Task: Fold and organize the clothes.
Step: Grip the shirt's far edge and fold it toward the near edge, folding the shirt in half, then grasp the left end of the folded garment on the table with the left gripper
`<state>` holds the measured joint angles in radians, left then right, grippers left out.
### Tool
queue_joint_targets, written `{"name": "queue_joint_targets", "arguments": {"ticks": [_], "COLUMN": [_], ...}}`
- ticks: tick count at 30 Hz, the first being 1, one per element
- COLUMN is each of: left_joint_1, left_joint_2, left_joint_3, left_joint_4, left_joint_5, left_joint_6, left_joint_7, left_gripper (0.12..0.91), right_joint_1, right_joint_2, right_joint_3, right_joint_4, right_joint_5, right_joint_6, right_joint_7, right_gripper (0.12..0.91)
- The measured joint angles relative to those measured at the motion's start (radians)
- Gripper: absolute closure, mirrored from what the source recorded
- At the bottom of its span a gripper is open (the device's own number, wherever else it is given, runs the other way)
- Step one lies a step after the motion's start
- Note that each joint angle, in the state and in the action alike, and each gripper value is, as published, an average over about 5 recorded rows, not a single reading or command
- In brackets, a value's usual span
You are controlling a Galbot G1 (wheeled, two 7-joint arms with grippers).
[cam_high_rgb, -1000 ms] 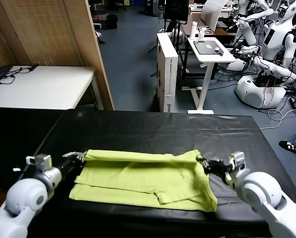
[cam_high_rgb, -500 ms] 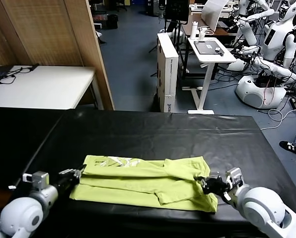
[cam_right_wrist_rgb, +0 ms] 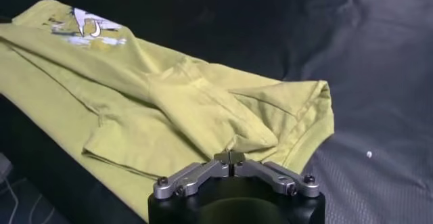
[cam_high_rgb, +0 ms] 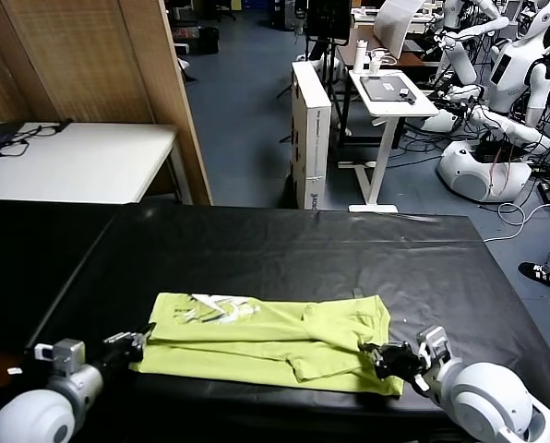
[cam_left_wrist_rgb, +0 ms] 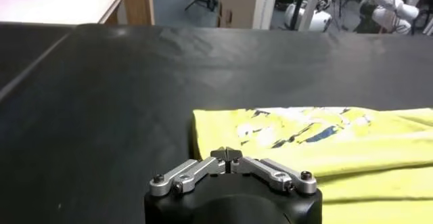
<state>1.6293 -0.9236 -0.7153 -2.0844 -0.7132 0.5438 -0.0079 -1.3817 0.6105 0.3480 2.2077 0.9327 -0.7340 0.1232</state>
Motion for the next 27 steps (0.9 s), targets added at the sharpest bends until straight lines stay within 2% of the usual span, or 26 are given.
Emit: {"name": "queue_joint_targets", "arguments": {"ticks": [3,7,10,13,16,20,27], "left_joint_1": [0.012,0.026,0.022,-0.006,-0.056,-0.126,-0.222], "left_joint_2": [-0.005,-0.014,-0.025,-0.044,-0.066,-0.086,-0.116], "left_joint_3": [-0.015,-0.037,-0.058,-0.073,-0.066,-0.032,0.038], "left_joint_4": [-0.015,-0.033,-0.042,-0.035,-0.012,0.029,0.112], "left_joint_5": [0.000,-0.004,-0.026,-0.055,-0.061,-0.051,-0.024], "left_joint_6": [0.009,0.022,0.019,0.013,0.006,-0.002,-0.004], "left_joint_7": [-0.004,-0.021,-0.052,-0.086,-0.097,-0.092,-0.084], "left_gripper": [0.707,0.443,0.263,0.151,0.127,0.124,0.123], "right_joint_1": [-0.003,0.008,0.028,0.056,0.083,0.105,0.125], "right_joint_2": [0.004,0.026,0.060,0.110,0.164,0.224,0.283], "right_joint_3": [0.020,0.048,0.065,0.072,0.068,0.063,0.062], "right_joint_4": [0.016,0.018,-0.003,-0.040,-0.079,-0.128,-0.193], "right_joint_5": [0.001,0.001,-0.014,-0.036,-0.055,-0.076,-0.085], "right_joint_6": [0.001,0.016,0.038,0.063,0.088,0.112,0.131], "right_joint_7": [0.003,0.019,0.035,0.045,0.052,0.055,0.052], "right_gripper": [0.379,0.181,0.132,0.120,0.119,0.118,0.118]}}
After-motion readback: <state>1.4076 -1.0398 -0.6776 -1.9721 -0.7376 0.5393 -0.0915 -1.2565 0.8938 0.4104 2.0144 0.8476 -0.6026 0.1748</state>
